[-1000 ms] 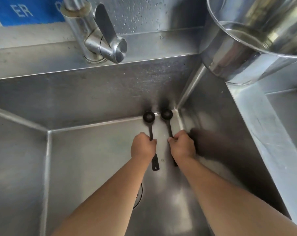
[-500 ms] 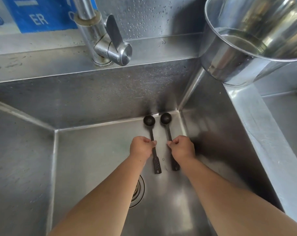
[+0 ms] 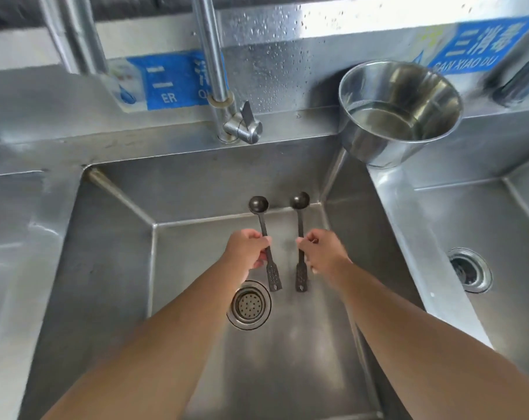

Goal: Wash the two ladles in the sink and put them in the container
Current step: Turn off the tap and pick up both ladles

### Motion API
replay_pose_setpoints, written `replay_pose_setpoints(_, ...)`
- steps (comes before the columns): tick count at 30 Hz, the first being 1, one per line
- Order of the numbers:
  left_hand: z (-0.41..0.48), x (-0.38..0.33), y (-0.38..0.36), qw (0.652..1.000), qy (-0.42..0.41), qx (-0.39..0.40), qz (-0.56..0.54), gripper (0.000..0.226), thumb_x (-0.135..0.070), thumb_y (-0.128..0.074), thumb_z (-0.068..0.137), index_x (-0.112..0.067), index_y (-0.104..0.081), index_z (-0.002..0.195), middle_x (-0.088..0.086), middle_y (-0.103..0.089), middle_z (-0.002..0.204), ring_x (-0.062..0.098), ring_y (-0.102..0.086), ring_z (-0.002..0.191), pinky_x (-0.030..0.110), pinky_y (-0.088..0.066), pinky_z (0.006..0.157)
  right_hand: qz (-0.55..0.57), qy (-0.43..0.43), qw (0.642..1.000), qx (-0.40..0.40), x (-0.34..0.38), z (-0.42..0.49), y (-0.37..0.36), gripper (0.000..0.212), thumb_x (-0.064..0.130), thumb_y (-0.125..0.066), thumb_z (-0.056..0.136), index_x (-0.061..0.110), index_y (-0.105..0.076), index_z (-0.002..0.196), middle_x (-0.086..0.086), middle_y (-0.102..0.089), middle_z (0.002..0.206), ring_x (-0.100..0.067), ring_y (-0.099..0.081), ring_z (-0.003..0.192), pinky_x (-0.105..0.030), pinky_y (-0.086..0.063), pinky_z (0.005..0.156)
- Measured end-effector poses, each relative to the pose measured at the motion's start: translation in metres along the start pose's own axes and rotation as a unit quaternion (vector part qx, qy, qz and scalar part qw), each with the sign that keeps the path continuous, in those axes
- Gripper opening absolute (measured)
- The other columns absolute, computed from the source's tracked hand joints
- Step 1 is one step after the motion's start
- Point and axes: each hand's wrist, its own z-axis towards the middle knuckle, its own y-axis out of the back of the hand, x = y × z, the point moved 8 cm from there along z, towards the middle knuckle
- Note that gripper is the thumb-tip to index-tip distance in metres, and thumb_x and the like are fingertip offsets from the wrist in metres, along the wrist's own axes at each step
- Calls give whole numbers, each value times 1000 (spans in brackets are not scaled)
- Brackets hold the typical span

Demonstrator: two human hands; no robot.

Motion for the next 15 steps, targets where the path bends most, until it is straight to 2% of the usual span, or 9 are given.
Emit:
replay_pose_setpoints(3,-32,-24,15,1000,-7,10,-11,3,-6,-63,92,-6,-61,90,15,-62,83,26,-60,74,31,-52,65,-8,21,1000,20,34,-35,17,29,20,-61,94,11,-53,68,-6,-54,56,-19,-48,44,-26,-42,45)
replay_pose_setpoints(6,-69,-44,34,999,-20,-5,-24,4,-7,-64,92,-5,-63,95,15,-62,86,26,-59,79,32,-52,67,9,50,998,44,72,-79,35,21,14,-58,95,6,-55,75,-13,-51,62,-24,-45,54,-28,-41,46)
replay_pose_setpoints(9,-111,-63,54,998,-45,-31,-39,12,-9,-66,90,-3,-66,101,13,-64,82,24,-59,72,31,-51,64,30,70,996,56,102,-127,52,16,12,-55,97,4,-57,84,-14,-47,65,-22,-41,56,-29,-36,46)
replay_pose_setpoints(11,-141,-74,65,996,-57,-46,-44,6,-10,-68,88,-6,-68,92,10,-65,75,20,-59,65,30,-50,60,42,80,994,58,117,-160,63,14,12,-54,97,3,-58,88,-12,-47,63,-20,-41,53,-29,-36,46)
replay_pose_setpoints(15,-198,-94,84,994,-86,-60,-43,2,-14,-70,85,-13,-70,84,6,-66,72,19,-60,62,28,-48,55,76,112,990,41,136,-221,80,20,14,-56,97,7,-50,79,-6,-48,59,-16,-43,44,-26,-37,42)
